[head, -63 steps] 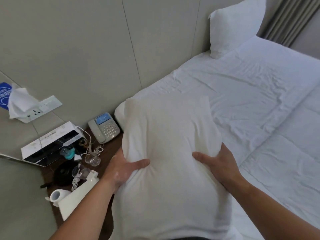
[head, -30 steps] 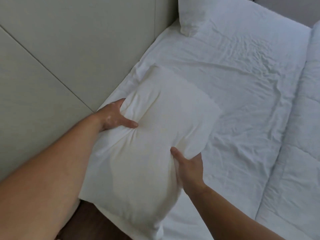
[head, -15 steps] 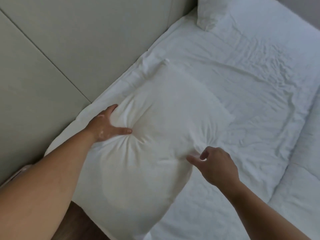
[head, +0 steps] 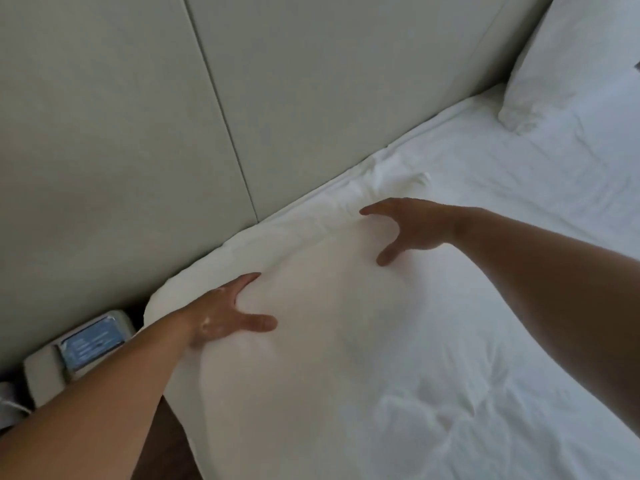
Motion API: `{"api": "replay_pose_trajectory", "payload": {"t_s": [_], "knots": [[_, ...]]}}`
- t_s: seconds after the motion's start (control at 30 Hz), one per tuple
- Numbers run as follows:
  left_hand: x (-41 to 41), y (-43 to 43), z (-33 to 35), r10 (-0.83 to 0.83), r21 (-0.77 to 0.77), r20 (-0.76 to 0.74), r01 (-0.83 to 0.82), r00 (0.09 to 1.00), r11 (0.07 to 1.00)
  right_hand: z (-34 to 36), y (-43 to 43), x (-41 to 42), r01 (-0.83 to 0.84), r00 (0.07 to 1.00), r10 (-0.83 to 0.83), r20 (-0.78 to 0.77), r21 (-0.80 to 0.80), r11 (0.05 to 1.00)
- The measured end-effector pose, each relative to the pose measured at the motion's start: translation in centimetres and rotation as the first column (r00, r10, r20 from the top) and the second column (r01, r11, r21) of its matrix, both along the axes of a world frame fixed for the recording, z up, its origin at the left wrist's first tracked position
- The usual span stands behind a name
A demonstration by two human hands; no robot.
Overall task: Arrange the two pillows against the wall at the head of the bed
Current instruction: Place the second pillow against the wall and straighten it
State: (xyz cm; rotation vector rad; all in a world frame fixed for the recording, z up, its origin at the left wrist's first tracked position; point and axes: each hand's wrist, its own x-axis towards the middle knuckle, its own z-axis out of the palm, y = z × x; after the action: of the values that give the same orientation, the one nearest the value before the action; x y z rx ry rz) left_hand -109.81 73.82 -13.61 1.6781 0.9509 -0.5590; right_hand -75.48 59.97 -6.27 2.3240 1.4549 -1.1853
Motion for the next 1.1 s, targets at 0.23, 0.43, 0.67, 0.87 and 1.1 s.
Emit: {"api": "replay_pose_trajectory", "payload": {"t_s": [0.23,0.43,0.67,0.87,1.1], "knots": [[-2.4,2.3,-3.1,-0.061,-0.087,-0.008,0.060,0.998,0.994,-4.7,6.5,1.5,-0.189,0.979,0.202,0.002,-0.340,0.921],[-3.8,2.9,-4.4,-0.053,-0.083,-0.035,0.050,0.998,0.995,-7.1,6.1,0.7,-0.133,0.990,0.143,0.013,-0.307,0.942],[-3.5,0.7,-2.1,0.012,0.030,-0.028,-0.011,1.000,0.999,-5.8,3.0,-1.5,-0.167,0.962,0.202,0.185,-0.189,0.968],[-4.7,-2.3,2.4,0.043,0.150,0.021,-0.046,0.999,0.988,-0.8,0.2,-1.7,-0.162,0.958,0.168,0.232,-0.048,0.986],[-4.7,-3.5,9.7,-0.014,0.359,0.050,-0.005,0.999,0.933,6.9,-1.5,-1.3,-0.141,0.964,0.124,0.235,0.057,0.988]]}}
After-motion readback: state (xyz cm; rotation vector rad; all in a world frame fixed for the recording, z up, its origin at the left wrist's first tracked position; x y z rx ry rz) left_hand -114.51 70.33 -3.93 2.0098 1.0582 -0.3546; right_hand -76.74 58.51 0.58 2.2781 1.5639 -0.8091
